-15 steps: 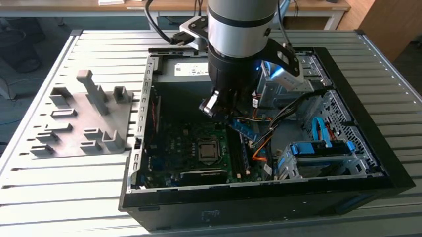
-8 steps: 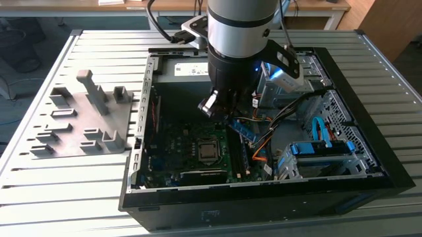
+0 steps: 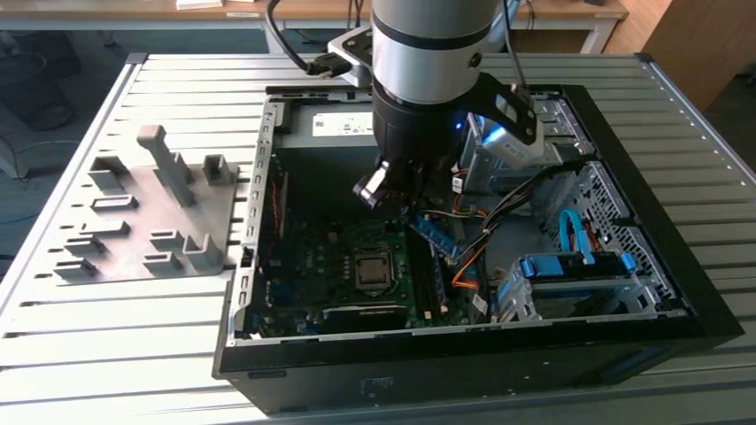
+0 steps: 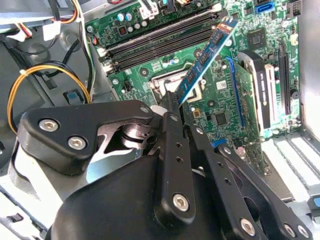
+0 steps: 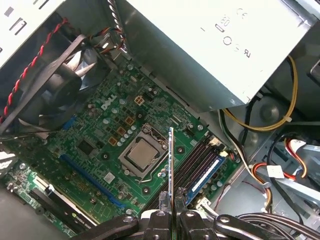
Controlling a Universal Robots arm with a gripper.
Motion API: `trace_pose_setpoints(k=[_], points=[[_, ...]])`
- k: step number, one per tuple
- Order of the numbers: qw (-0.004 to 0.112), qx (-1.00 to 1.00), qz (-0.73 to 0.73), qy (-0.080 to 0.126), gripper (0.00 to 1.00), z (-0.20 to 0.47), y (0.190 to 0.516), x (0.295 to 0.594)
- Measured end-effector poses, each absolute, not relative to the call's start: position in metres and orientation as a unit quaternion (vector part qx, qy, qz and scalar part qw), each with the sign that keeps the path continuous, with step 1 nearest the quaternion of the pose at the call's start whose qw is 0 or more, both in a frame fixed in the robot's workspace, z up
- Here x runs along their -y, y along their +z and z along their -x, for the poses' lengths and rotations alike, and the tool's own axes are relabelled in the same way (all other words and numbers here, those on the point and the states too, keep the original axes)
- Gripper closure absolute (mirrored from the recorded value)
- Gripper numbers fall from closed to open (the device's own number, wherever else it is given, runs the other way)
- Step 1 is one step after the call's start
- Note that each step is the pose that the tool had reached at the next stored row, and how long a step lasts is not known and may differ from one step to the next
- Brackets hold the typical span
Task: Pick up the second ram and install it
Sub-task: 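Insert the second ram into the second slot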
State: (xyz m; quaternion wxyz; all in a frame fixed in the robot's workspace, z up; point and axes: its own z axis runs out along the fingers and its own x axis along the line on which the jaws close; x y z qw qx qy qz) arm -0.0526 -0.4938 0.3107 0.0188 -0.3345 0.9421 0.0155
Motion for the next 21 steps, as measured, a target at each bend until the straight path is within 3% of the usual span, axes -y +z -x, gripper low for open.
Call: trace_pose_setpoints(k=[21], points=[[0.020, -0.959, 0.283, 0.014, 0.86, 0.0526, 0.3100, 0.4938]])
